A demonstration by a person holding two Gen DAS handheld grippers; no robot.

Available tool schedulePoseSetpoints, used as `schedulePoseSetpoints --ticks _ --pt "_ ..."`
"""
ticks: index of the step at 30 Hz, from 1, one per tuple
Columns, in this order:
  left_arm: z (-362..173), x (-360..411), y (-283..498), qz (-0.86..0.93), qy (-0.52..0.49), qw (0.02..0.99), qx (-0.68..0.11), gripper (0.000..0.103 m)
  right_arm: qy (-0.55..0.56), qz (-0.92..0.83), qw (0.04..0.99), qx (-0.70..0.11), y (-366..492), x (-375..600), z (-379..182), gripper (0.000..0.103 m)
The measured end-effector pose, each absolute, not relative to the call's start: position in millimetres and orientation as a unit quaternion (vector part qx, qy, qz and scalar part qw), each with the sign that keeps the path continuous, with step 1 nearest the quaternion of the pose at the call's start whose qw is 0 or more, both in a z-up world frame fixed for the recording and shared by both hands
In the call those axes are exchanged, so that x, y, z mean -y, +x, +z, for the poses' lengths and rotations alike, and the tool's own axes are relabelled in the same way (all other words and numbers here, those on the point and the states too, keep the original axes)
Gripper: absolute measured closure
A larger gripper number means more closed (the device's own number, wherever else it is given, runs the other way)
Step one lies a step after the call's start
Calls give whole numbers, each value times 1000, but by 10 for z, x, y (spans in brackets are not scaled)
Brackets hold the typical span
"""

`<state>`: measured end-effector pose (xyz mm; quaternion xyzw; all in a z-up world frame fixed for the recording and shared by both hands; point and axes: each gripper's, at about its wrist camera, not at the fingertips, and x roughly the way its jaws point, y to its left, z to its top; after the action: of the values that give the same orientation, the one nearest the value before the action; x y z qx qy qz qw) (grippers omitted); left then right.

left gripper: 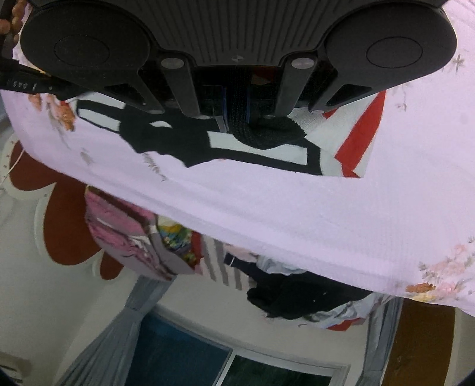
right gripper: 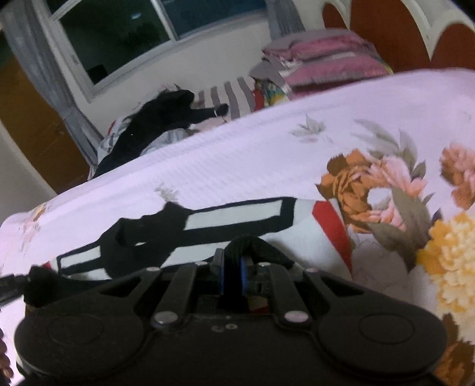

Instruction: Fold small clothes

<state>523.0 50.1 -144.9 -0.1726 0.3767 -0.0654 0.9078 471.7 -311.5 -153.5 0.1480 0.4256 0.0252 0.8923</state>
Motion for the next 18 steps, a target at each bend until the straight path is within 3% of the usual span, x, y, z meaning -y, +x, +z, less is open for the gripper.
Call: schedulePoseSetpoints --ticks 6,9,12,13,15,16,17,18 --pt "-1532 -449 5424 -48 -163 906 -389 92 168 14 885 -435 4938 3159 -1670 91" --pt "-1576 -476 5489 -43 -174 899 -400 91 173 13 887 -428 4980 3172 -1682 84" --pt "-1576 -539 5501 -47 -204 891 -402 84 175 19 887 -426 5031 3193 -1654 76" --pt "-1566 -566 5494 -46 -214 890 -400 77 168 19 890 -423 5041 3188 -1634 73" --pt "-1534 -604 5470 -39 -219 891 -395 59 145 13 899 -414 5057 3168 -1572 57" --pt "-1492 -625 5443 -33 -217 898 -383 39 136 8 905 -404 5050 3171 -1534 43" --pt "-1451 -638 5414 -25 -210 906 -367 30 125 4 911 -393 5039 3169 -1492 42" --pt "-1389 -657 5376 -17 -196 916 -349 29 113 4 915 -387 5031 3160 -1456 43"
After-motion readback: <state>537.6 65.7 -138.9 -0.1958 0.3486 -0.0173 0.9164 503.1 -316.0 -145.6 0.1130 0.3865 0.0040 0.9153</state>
